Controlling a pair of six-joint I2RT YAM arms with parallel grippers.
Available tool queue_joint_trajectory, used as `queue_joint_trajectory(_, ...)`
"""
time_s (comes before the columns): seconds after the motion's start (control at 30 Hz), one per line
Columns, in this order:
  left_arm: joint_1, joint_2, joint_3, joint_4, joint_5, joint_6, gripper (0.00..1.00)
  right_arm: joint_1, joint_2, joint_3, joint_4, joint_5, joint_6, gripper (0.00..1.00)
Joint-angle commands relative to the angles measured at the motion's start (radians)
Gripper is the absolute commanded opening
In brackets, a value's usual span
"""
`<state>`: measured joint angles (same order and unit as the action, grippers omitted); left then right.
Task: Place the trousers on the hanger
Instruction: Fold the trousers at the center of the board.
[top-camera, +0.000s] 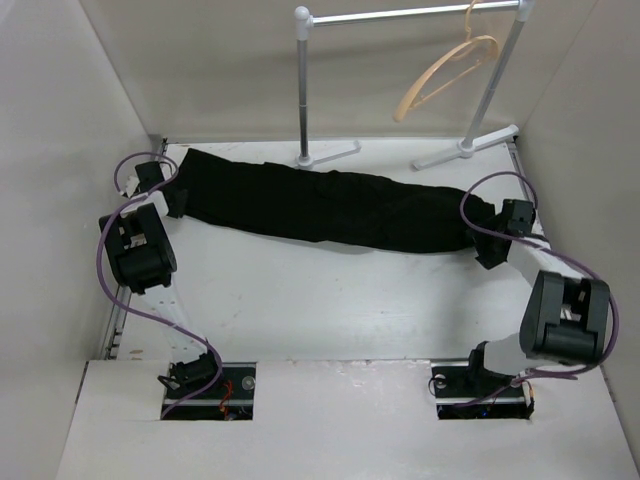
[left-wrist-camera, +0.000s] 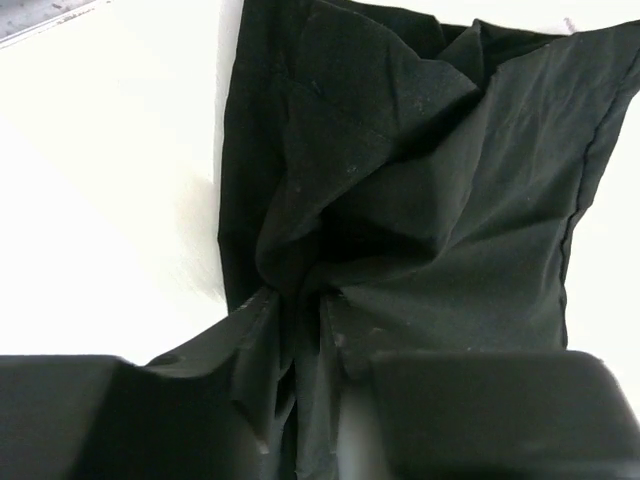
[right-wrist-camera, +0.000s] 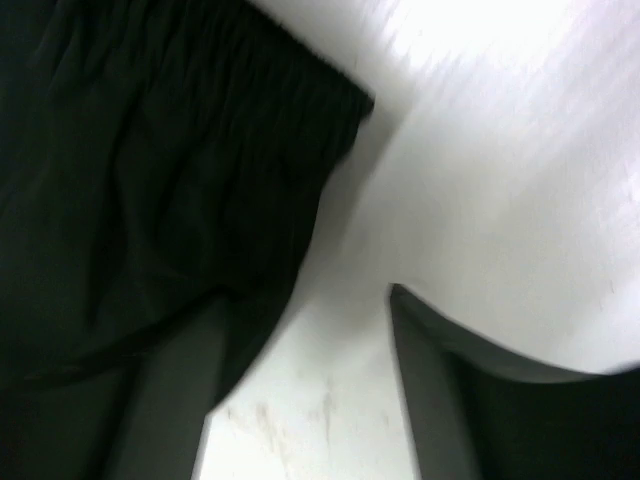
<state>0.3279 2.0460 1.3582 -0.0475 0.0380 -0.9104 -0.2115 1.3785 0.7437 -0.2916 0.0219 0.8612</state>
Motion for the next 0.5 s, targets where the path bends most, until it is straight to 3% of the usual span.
queue_joint_trajectory(0.0,0.001,-0.007,0.03,-0.023,-0.047,0.021,0.14,-0.032,0.103,0.095,0.117,-0.008,0.007,0.66)
queue_joint_trajectory(0.1,0.0,-0.023,0.004,-0.037,-0.059,0.021,0.08,-0.042,0.189,0.135,0.15,-0.017,0.015,0.51)
queue_joint_trajectory(0.17,-0.002,-0.052,-0.03,-0.052,-0.094,0.024,0.06,-0.048,0.221,0.146,0.166,-0.025,0.021,0.27)
queue_joint_trajectory(0.23,0.0,-0.096,-0.073,-0.08,-0.144,0.025,0.04,-0.07,0.215,0.129,0.163,-0.017,0.035,0.12)
queue_joint_trajectory(0.33,-0.002,-0.179,-0.149,-0.127,-0.206,0.03,0.03,-0.117,0.145,0.059,0.154,0.012,0.044,0.04)
queue_joint_trajectory(0.47,-0.033,-0.323,-0.281,-0.207,-0.343,0.048,0.02,-0.154,0.018,-0.033,0.098,0.043,0.084,0.03)
